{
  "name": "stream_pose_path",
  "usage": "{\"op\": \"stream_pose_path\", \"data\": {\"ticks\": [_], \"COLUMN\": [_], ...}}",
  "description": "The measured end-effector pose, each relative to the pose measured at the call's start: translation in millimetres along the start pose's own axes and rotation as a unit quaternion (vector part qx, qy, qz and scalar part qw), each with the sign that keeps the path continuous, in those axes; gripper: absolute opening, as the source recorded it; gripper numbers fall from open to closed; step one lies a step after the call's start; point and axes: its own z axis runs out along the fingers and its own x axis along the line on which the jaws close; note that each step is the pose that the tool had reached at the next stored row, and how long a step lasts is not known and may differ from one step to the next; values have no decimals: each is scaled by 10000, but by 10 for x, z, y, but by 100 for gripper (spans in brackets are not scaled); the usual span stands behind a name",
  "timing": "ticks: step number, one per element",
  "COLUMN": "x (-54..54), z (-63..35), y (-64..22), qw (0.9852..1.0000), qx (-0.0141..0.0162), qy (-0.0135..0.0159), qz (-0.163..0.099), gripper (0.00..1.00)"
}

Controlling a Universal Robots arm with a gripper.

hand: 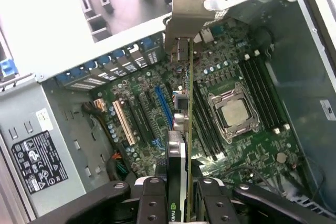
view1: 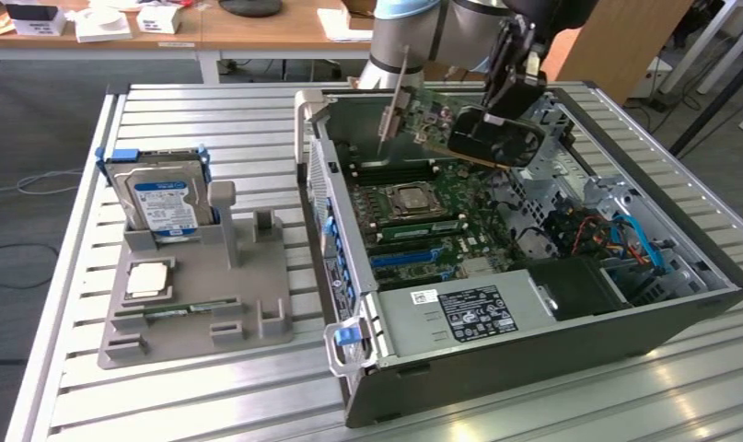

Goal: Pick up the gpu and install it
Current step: 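Insert the gpu into the slot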

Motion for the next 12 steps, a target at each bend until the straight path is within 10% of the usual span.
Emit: {"op": "stream_pose_path", "data": {"ticks": [12], "x": [0], "z": [19], "y": [-1], "qw": [9930], "qx": [13], "qy": [78], "qz": [-1177], "gripper": [27]}}
